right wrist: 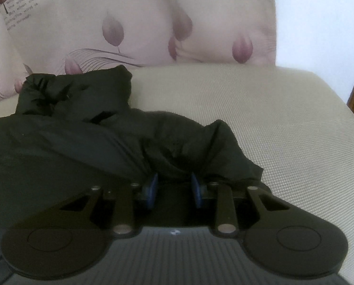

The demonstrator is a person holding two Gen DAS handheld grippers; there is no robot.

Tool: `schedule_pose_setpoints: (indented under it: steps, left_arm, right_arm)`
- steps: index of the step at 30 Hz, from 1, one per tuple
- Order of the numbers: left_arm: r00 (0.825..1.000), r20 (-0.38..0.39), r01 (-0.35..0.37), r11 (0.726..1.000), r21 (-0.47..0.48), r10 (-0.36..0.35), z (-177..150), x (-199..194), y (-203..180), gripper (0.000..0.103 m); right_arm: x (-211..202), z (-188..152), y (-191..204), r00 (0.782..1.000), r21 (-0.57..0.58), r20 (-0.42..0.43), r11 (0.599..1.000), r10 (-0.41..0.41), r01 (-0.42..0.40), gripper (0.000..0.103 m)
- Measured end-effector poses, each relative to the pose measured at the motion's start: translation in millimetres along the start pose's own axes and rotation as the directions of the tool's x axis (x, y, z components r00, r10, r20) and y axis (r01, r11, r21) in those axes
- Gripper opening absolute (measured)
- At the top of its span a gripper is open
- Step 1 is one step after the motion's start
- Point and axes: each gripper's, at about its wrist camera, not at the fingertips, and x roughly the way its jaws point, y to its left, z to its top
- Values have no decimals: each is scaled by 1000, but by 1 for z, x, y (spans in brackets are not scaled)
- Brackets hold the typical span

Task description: Fold large clothes

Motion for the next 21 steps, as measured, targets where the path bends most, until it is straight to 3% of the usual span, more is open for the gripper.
schedule_pose_setpoints:
  steps: [12, 17, 19, 21]
  left_arm:
    - [999, -38, 1, 1000, 5, -1, 10, 4, 3, 41]
    - [998, -24, -53, 994, 94, 56, 18, -9, -10, 40]
    - [999, 9, -49, 994, 101, 48, 21, -22, -11, 39]
    - [998, 55, -10, 997, 74, 6, 23, -40, -13, 39]
  right_arm:
    - [9, 1, 4, 999, -28, -29, 999, -23, 23, 28]
    - [3, 12, 3, 998, -13, -47, 999, -34, 34, 30]
    - [-21, 14, 8, 998, -19, 33, 998, -52, 53, 31]
    - [-52, 17, 17, 991, -20, 131, 1000, 1, 2, 31]
